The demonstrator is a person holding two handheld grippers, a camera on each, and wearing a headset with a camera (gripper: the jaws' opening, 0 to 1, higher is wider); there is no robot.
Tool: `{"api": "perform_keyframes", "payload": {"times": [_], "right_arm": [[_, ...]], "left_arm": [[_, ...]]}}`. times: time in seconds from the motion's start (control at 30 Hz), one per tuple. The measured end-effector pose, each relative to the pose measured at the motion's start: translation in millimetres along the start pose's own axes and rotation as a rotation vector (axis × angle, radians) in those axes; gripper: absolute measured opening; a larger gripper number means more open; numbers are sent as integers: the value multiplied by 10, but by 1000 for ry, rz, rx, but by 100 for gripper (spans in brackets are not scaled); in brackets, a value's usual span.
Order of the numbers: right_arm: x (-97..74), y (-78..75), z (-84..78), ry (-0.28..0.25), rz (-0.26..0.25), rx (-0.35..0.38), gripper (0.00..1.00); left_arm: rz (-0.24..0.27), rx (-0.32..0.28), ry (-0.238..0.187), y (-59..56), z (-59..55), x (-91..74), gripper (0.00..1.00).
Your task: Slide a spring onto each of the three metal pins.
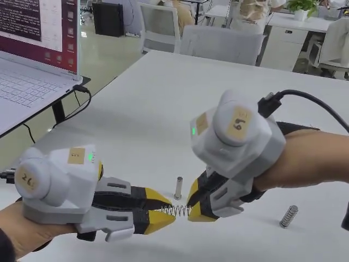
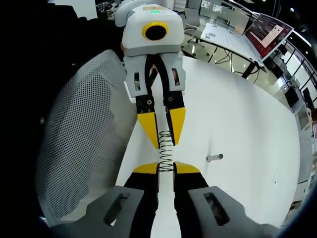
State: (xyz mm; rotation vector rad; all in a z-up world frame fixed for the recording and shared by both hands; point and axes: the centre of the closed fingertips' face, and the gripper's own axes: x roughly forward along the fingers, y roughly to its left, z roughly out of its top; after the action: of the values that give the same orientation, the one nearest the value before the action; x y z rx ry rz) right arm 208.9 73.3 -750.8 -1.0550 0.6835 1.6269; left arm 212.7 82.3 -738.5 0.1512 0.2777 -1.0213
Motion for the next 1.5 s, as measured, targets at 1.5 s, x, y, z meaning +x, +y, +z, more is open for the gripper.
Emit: {"api": "perform_keyframes", "payload": {"times": [1.5], "right_arm": [[-13,23,14,-6,9,2,9]], "left_arm": [[-10,23,-9,-34,97,-11,3]]}}
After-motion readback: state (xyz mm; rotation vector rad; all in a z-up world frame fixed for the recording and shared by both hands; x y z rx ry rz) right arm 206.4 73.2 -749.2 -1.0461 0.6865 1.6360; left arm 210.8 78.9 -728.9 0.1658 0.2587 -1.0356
